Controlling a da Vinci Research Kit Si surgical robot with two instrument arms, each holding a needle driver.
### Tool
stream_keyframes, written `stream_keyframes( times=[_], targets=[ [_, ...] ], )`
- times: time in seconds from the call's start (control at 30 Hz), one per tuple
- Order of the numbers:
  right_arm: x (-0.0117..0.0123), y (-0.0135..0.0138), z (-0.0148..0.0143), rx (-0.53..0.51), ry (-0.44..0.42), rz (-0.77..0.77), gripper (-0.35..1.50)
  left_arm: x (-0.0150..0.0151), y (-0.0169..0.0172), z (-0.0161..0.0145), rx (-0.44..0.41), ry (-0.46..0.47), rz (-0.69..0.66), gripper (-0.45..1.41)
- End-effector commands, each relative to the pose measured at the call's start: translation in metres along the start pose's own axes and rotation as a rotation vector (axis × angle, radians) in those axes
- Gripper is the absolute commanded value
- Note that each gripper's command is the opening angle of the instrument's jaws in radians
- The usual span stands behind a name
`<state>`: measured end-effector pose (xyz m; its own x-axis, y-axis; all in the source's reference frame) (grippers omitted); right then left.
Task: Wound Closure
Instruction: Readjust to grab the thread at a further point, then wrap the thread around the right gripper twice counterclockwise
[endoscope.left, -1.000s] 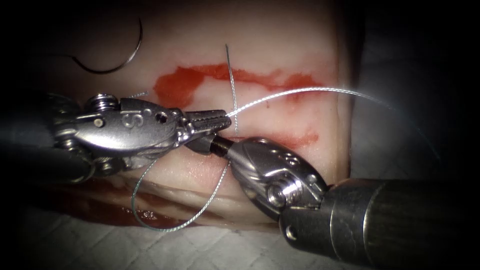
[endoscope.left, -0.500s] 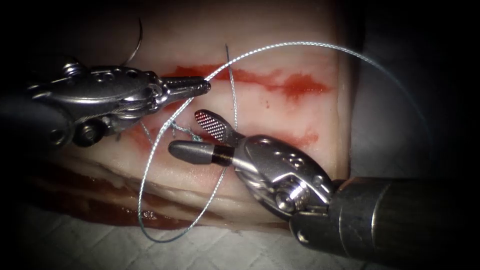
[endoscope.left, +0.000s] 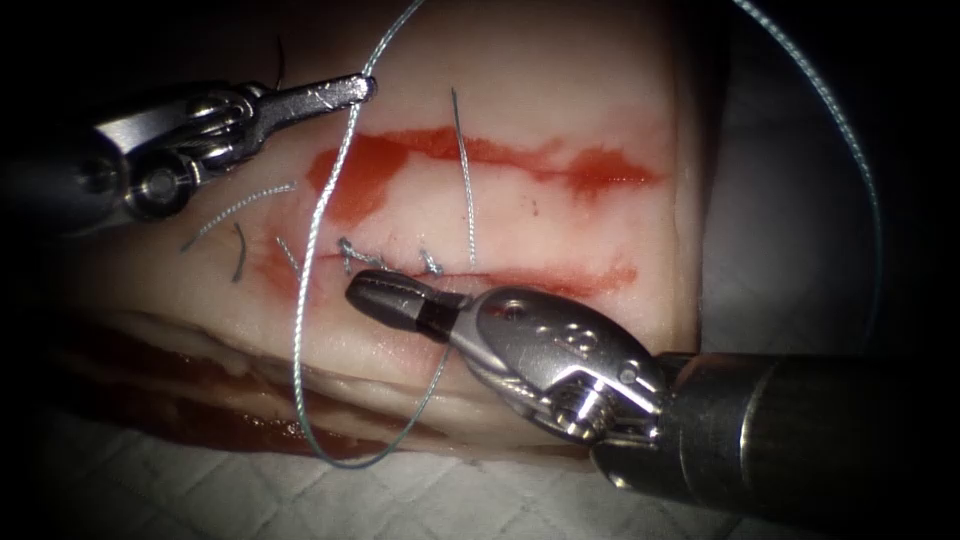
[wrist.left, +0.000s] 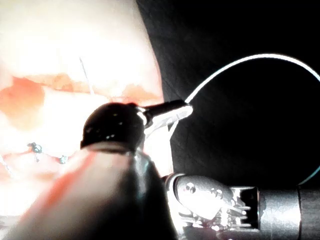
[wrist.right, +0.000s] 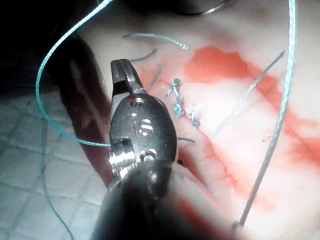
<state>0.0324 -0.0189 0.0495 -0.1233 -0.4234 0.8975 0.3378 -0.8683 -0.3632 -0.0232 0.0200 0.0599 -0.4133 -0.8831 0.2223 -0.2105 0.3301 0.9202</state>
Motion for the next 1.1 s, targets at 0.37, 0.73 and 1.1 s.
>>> stream_keyframes(
  times=[0.37,0.73,1.1],
  targets=[
    [0.0003,-0.0003,0.0025,0.069,-0.026,0.094,1.18,0.0003,0.0007,0.0023,0.020,-0.021,0.148,-0.45],
    [-0.0017,0.0018,0.0031,-0.221,-0.231,0.286,1.13,0.0024,0.0047,0.0001,-0.220,-0.126,0.331,-0.45],
    [-0.0042,-0.0001,0.0015,-0.202,-0.417,0.468,1.09,0.0038,0.0053,-0.0047,-0.364,-0.093,0.369,-0.45]
  ],
)
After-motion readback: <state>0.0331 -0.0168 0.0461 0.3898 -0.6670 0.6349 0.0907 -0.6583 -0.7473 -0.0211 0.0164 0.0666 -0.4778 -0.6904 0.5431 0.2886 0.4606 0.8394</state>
